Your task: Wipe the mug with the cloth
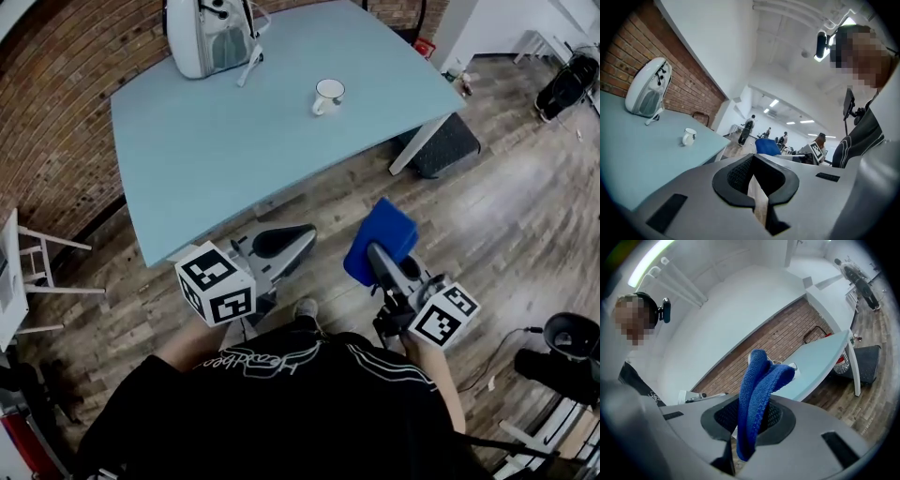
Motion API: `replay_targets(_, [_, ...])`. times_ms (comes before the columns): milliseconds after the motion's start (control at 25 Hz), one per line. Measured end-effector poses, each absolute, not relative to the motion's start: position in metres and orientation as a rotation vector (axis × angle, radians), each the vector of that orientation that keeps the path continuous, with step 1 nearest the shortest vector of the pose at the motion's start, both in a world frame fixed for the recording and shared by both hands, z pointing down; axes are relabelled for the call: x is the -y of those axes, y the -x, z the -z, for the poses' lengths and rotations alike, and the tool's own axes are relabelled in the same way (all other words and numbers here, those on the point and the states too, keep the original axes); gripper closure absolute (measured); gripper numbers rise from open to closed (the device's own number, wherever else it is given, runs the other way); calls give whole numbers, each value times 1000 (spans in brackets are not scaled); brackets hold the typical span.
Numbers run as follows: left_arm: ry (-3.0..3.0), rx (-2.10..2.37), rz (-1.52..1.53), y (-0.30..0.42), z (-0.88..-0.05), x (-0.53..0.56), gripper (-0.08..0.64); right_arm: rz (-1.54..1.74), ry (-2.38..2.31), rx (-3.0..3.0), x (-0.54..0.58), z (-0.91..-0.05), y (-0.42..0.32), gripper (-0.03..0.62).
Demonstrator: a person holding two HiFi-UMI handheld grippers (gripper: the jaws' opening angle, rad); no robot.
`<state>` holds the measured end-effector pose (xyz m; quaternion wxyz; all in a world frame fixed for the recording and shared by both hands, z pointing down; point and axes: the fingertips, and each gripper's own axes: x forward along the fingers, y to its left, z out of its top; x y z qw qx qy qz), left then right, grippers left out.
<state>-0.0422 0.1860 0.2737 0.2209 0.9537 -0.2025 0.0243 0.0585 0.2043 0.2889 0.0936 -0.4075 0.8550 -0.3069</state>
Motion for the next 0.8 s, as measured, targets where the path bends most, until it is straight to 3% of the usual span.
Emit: replay_targets(800, [-2579,827,-348,1,-339,78,546,1133,997,-2390,74,-344,-103,531])
